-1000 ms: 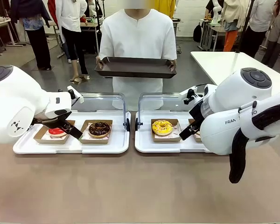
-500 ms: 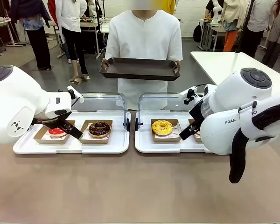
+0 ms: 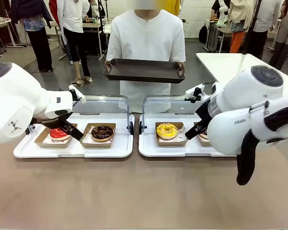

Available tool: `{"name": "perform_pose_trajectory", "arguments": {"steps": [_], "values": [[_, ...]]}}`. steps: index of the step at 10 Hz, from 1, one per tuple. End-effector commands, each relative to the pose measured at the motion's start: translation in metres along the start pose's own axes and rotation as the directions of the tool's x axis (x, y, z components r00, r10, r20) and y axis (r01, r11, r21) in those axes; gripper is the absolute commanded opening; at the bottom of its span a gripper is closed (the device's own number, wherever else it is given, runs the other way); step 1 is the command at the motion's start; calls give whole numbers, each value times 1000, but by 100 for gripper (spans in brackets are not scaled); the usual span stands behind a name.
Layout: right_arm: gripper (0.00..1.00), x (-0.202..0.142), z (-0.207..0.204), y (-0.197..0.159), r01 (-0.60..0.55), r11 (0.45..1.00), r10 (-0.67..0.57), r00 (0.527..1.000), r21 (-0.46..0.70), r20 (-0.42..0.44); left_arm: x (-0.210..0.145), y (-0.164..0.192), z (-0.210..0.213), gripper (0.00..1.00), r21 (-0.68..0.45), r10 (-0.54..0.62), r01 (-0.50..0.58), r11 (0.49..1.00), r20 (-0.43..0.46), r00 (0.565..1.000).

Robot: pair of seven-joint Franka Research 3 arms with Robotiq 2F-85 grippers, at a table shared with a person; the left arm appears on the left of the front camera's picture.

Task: Provide the desired donut to the person.
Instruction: Pick up and lift the Paper togo box containing the Donut pointed at by the person.

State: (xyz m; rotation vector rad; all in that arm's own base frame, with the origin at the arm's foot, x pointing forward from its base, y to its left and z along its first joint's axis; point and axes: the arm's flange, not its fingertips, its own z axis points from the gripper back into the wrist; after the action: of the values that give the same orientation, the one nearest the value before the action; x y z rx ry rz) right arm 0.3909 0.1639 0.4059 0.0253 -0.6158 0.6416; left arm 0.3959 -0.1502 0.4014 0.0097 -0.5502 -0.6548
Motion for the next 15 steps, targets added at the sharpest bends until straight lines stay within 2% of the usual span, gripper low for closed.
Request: {"name": "perform_pose_trajectory", "arguments": {"steps": [1, 3, 5, 6, 7, 8, 9, 14, 15], "values": [[100, 18, 89, -5, 54, 998, -54, 998, -25, 16, 18, 0, 99, 100, -12, -49, 48, 999, -27, 998], [100, 34, 145, -11, 70, 998, -70, 996, -4, -61, 42, 10, 159, 100, -31, -52, 51, 998, -36, 998], [100, 53, 200, -11, 69, 997, -71, 988, -20, -140, 65, 23, 201, 100, -13, -34, 33, 999, -24, 999], [100, 60, 220, -6, 70, 997, -74, 986, -31, -147, 70, 25, 214, 100, -3, -24, 23, 1000, -16, 1000], [100, 65, 227, -3, 66, 997, -73, 984, -50, -161, 72, 26, 216, 100, 16, -17, 17, 1000, -25, 1000], [100, 67, 217, -1, 62, 992, -73, 992, -106, -103, 68, 22, 208, 100, 71, -12, 10, 997, 22, 1000], [100, 55, 231, -5, 58, 998, -58, 990, -4, -130, 69, 22, 228, 100, 12, -18, 18, 1000, -7, 1000], [100, 60, 234, -4, 60, 998, -62, 990, -22, -130, 71, 23, 225, 100, 23, -15, 15, 1000, -4, 1000], [100, 47, 240, -30, 21, 990, -16, 999, 142, -38, 63, 50, 226, 100, -140, -19, 20, 990, 13, 1000]]}}
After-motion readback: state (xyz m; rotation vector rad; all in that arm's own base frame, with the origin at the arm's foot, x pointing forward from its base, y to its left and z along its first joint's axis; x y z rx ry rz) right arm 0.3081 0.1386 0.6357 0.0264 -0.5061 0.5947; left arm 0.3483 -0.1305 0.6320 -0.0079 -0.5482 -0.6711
